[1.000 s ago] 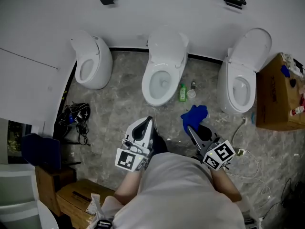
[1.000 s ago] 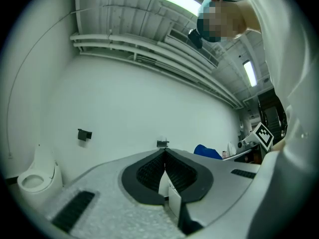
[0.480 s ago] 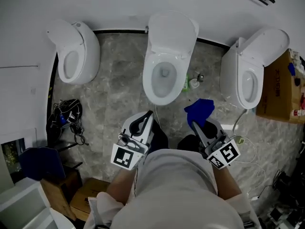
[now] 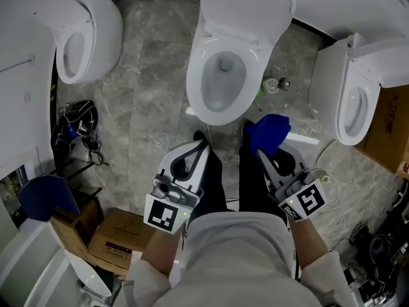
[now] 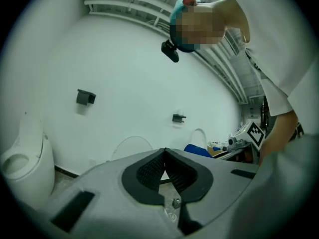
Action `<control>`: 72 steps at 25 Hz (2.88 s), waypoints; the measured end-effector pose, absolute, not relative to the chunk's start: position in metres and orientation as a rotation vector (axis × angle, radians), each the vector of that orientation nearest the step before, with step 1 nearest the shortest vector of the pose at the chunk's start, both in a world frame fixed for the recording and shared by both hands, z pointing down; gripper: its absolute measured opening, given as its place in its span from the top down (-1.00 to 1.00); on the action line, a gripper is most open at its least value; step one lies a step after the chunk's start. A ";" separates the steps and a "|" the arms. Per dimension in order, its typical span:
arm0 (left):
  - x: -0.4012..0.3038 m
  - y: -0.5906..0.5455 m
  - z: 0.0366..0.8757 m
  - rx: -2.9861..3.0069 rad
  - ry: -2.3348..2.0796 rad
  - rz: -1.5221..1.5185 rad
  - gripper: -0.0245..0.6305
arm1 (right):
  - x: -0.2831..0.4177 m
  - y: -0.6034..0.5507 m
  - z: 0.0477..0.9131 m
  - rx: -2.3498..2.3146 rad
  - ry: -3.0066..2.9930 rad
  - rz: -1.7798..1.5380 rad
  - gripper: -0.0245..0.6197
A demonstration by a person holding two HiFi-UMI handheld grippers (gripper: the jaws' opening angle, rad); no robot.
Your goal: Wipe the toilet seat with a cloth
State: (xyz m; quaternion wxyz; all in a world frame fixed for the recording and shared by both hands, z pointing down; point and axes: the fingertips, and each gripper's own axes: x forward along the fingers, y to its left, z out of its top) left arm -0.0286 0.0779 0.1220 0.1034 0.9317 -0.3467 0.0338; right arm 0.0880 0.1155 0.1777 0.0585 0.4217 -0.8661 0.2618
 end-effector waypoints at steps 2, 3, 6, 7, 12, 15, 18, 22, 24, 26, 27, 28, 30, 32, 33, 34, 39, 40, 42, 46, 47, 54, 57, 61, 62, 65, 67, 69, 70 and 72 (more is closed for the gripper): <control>-0.028 0.074 0.153 2.672 -1.076 0.121 0.90 | 0.094 0.112 0.208 1.258 -2.596 0.815 0.76; -0.028 0.072 0.169 2.640 -1.098 0.133 0.90 | 0.097 0.110 0.223 1.252 -2.582 0.828 0.76; -0.030 0.070 0.217 2.580 -1.133 0.194 0.90 | 0.103 0.106 0.270 1.234 -2.547 0.874 0.76; -0.031 0.069 0.231 2.568 -1.136 0.210 0.90 | 0.103 0.105 0.283 1.227 -2.539 0.884 0.76; -0.027 0.075 0.286 2.542 -1.073 0.211 0.90 | 0.099 0.103 0.337 1.206 -2.504 0.926 0.76; -0.024 0.080 0.314 2.515 -1.052 0.231 0.90 | 0.099 0.105 0.365 1.207 -2.468 0.955 0.76; -0.025 0.084 0.335 2.489 -1.044 0.252 0.90 | 0.099 0.106 0.387 1.216 -2.437 0.974 0.76; -0.031 0.088 0.352 2.460 -1.051 0.264 0.90 | 0.095 0.107 0.407 1.211 -2.420 0.989 0.76; -0.035 0.090 0.357 2.451 -1.062 0.282 0.90 | 0.092 0.103 0.414 1.198 -2.423 0.979 0.76; -0.039 0.090 0.359 2.442 -1.085 0.286 0.90 | 0.093 0.096 0.421 1.190 -2.418 0.955 0.76; -0.040 0.090 0.359 2.436 -1.095 0.285 0.90 | 0.095 0.091 0.425 1.191 -2.412 0.942 0.76; -0.042 0.090 0.359 2.430 -1.102 0.286 0.90 | 0.097 0.085 0.429 1.193 -2.405 0.930 0.76; -0.045 0.091 0.361 2.424 -1.108 0.294 0.90 | 0.100 0.070 0.438 1.201 -2.394 0.909 0.76; -0.046 0.092 0.364 2.422 -1.106 0.310 0.90 | 0.102 0.051 0.449 1.209 -2.385 0.899 0.76; -0.046 0.091 0.366 2.422 -1.104 0.317 0.90 | 0.105 0.040 0.455 1.213 -2.376 0.900 0.76; -0.046 0.090 0.366 2.421 -1.101 0.322 0.90 | 0.108 0.030 0.462 1.218 -2.361 0.906 0.76; -0.044 0.081 0.367 2.426 -1.083 0.323 0.90 | 0.127 -0.019 0.499 1.251 -2.262 0.967 0.76; -0.044 0.080 0.368 2.426 -1.074 0.322 0.90 | 0.127 -0.028 0.506 1.252 -2.248 0.977 0.76; -0.045 0.076 0.368 2.424 -1.059 0.317 0.90 | 0.127 -0.047 0.521 1.252 -2.230 0.998 0.76; -0.045 0.064 0.373 2.422 -1.053 0.313 0.90 | 0.123 -0.082 0.559 1.283 -2.198 1.103 0.76; -0.045 0.061 0.373 2.420 -1.053 0.310 0.90 | 0.124 -0.090 0.566 1.295 -2.183 1.118 0.76; -0.051 0.055 0.381 2.384 -1.044 0.307 0.90 | 0.128 -0.115 0.598 1.358 -2.070 1.199 0.76; -0.054 0.052 0.384 2.369 -1.046 0.311 0.90 | 0.132 -0.116 0.605 1.378 -2.035 1.223 0.76; -0.057 0.050 0.388 2.359 -1.049 0.314 0.90 | 0.134 -0.120 0.610 1.394 -2.016 1.243 0.76; -0.058 0.049 0.388 2.355 -1.053 0.311 0.90 | 0.134 -0.122 0.610 1.394 -2.016 1.241 0.76; -0.065 0.045 0.390 2.343 -1.073 0.296 0.90 | 0.128 -0.129 0.613 1.384 -2.021 1.232 0.76; -0.071 0.040 0.394 2.324 -1.080 0.287 0.90 | 0.121 -0.137 0.616 1.380 -2.019 1.232 0.76; -0.075 0.041 0.398 2.266 -1.086 0.247 0.90 | 0.118 -0.142 0.617 1.379 -2.018 1.233 0.76; -0.077 0.042 0.399 2.236 -1.092 0.225 0.90 | 0.118 -0.143 0.616 1.378 -2.017 1.231 0.76; -0.080 0.043 0.401 2.214 -1.111 0.223 0.90 | 0.115 -0.146 0.617 1.373 -2.015 1.224 0.76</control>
